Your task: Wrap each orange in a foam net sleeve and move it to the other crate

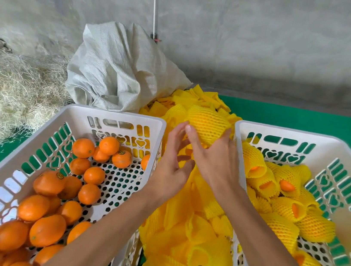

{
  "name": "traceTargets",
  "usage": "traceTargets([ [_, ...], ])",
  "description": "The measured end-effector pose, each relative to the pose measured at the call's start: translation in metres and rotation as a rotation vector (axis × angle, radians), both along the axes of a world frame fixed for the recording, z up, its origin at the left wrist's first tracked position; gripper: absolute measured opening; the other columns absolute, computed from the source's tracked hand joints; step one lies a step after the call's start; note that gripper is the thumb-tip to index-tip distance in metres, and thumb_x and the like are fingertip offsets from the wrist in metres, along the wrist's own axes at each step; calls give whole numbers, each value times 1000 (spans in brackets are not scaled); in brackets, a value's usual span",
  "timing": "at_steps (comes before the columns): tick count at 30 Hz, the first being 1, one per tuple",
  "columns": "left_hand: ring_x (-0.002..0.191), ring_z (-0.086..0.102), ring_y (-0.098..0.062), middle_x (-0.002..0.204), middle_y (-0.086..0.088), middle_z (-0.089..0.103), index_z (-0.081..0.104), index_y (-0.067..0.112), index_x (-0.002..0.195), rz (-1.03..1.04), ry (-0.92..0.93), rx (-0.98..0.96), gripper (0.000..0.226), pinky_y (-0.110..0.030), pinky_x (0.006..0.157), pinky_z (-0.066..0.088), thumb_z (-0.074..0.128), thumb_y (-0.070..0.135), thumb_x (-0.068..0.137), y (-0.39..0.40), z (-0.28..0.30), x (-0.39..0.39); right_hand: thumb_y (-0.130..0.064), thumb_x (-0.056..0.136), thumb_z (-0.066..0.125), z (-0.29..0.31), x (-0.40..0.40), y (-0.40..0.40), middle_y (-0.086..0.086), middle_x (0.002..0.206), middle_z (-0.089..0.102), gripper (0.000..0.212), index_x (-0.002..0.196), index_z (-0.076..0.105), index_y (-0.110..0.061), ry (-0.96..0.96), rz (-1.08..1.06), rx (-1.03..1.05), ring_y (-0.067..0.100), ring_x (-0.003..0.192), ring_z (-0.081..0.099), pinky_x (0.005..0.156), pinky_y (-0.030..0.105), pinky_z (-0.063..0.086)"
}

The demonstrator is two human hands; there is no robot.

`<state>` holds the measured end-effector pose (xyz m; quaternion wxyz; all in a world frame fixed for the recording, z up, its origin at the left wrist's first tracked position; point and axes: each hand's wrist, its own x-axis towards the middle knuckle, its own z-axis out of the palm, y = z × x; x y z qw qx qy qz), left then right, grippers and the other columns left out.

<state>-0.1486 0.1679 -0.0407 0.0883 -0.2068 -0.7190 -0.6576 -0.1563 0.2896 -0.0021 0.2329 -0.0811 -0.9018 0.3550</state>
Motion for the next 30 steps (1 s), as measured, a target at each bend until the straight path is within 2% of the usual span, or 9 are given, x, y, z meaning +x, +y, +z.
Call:
traceTargets([
  [3, 143, 46, -11, 159, 12, 38, 28, 28, 160, -31, 12, -136, 74, -29, 102, 53, 61, 0, 100, 0, -7, 0, -76, 85, 59, 5, -12, 23, 10, 131, 62, 87, 141, 40, -13, 109, -84, 85, 32, 114, 64, 79, 39, 52],
  [6, 137, 49, -7, 153, 9, 43, 35, 26, 154, 17, -5, -390, 53, -36, 104, 52, 57, 23, 106, -2, -14, 4, -51, 82, 77, 6, -22, 54, 12, 136, 53, 83, 144, 37, -12, 169, -211, 235, 33, 122, 56, 91, 46, 50],
  [9, 141, 44, -21, 157, -2, 40, 40, 17, 152, -6, 85, -725, 48, -37, 110, 44, 55, 29, 107, -4, -20, 7, -43, 83, 78, -3, -27, 80, 19, 139, 49, 83, 143, 36, -4, -37, -371, 322, 39, 130, 46, 109, 49, 36],
  [12, 146, 36, -28, 162, -6, 35, 29, 19, 159, -114, -84, -988, 61, -42, 114, 39, 56, 33, 106, -7, -22, 8, -51, 92, 65, -12, -25, 91, 24, 147, 44, 81, 144, 33, 3, -296, -421, 365, 43, 139, 38, 119, 53, 24],
  [15, 146, 38, -32, 163, -10, 33, 17, 20, 163, -262, -316, -1193, 70, -45, 111, 43, 55, 38, 107, -12, -28, 8, -49, 94, 62, -10, -25, 90, 24, 154, 37, 82, 148, 31, 3, -273, -416, 358, 41, 146, 29, 123, 53, 16],
  [17, 142, 45, -33, 161, -13, 38, 15, 20, 163, -304, -395, -1208, 74, -46, 108, 46, 56, 40, 106, -13, -30, 8, -40, 95, 65, -6, -24, 84, 23, 156, 35, 75, 149, 35, 2, -109, -351, 359, 39, 149, 26, 123, 52, 14],
  [21, 134, 50, -32, 153, -14, 47, 28, 15, 157, -258, -398, -1219, 66, -43, 102, 48, 59, 39, 104, -12, -29, 5, -19, 98, 63, -1, -23, 62, 16, 142, 54, 38, 133, 61, -5, 139, 53, 448, 35, 135, 47, 113, 46, 38],
  [26, 114, 61, -30, 124, -11, 63, 51, 12, 138, -138, -265, -1226, 40, -43, 91, 54, 59, 31, 104, -10, -26, 7, -17, 95, 64, -25, -8, 32, 15, 130, 58, 31, 125, 66, -10, -601, 463, 585, 35, 124, 55, 98, 46, 51],
  [30, 101, 65, -29, 106, -8, 70, 68, 12, 114, 161, 141, -1158, 24, -43, 83, 51, 53, 28, 104, -3, -7, 7, -10, 96, 57, -41, -2, 22, 14, 130, 56, 31, 126, 61, -12, -595, 410, 768, 34, 124, 53, 89, 37, 45],
])
